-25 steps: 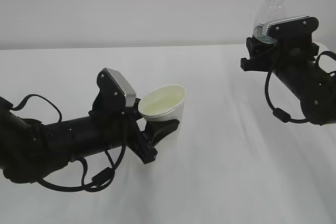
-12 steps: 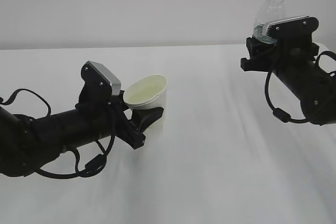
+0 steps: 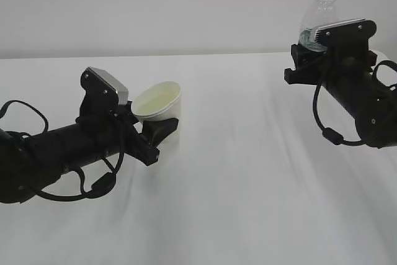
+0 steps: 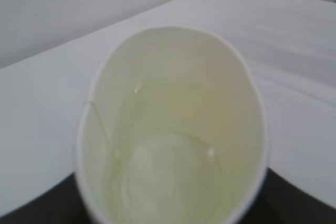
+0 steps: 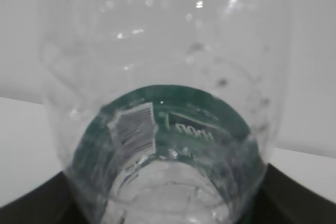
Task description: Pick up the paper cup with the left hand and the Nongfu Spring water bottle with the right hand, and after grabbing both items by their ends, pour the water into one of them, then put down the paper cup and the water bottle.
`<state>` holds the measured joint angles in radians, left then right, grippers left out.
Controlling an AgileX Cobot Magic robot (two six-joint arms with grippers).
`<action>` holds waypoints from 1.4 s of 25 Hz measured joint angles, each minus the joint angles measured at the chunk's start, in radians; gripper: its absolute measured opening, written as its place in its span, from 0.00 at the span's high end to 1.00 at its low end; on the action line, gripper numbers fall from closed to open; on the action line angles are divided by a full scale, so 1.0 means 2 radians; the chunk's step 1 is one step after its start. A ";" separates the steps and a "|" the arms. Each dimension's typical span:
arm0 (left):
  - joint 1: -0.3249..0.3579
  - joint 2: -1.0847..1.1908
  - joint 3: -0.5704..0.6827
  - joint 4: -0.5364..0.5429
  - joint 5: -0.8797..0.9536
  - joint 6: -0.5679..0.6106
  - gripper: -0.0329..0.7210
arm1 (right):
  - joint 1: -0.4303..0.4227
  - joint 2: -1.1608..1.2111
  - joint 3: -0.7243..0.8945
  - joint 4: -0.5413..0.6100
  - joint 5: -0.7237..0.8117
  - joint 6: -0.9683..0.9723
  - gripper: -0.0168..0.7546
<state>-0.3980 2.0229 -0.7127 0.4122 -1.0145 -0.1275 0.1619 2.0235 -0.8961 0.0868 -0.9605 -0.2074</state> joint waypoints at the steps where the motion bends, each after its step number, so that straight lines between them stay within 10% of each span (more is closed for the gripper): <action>1: 0.002 0.000 0.000 0.000 0.000 0.000 0.40 | 0.000 0.000 0.000 0.000 0.000 0.000 0.37; 35: 0.092 0.000 0.000 -0.037 0.003 0.012 0.41 | 0.000 0.000 0.000 0.000 0.000 0.000 0.37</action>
<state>-0.2145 2.0229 -0.7127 0.3375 -1.0090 -0.1027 0.1619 2.0235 -0.8961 0.0868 -0.9605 -0.2074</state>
